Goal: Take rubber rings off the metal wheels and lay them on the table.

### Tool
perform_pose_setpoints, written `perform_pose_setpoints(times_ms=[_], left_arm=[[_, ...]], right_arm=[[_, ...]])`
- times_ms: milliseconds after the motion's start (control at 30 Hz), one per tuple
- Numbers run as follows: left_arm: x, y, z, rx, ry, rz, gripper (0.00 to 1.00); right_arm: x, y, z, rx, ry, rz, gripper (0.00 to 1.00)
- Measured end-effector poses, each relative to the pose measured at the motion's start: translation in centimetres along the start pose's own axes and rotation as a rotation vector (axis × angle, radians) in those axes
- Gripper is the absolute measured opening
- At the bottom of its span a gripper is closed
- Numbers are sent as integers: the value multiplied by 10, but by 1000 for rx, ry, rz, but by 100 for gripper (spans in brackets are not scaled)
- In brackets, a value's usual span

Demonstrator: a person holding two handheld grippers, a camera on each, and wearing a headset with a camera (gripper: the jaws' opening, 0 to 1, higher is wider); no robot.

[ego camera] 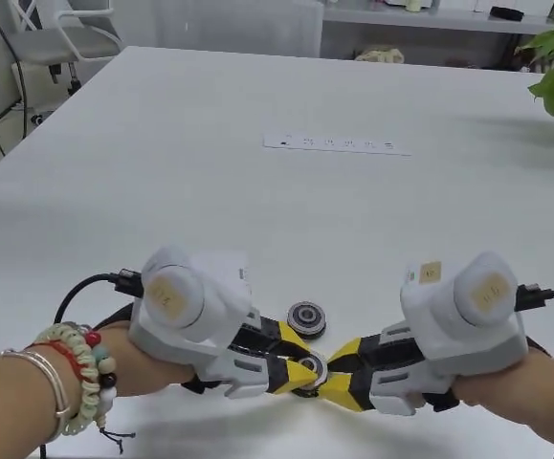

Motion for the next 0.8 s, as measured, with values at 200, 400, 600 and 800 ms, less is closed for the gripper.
perform_pose_setpoints(times_ms=[200, 400, 600, 800], left_arm=[[0, 0, 0, 4, -1, -2, 8], [0, 0, 0, 9, -1, -5, 8], [0, 1, 0, 10, 0, -5, 8], [-1, 1, 0, 9, -2, -4, 8]], right_arm=[[-1, 0, 0, 29, 8, 9, 7], [0, -4, 1, 20, 20, 27, 1], [1, -9, 1, -224, 4, 42, 0], [3, -11, 2, -355, 6, 25, 0]])
Point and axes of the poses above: the centre of the closed fingertips' face, and the gripper's own axes: x roughly backward along the fingers, y roughly to its left, z roughly out of its underside, the point moved 2 cm from there along x, roughly backward along the fingers, and after that the axes turned 5 degrees about -x, right-handed, at the moved point
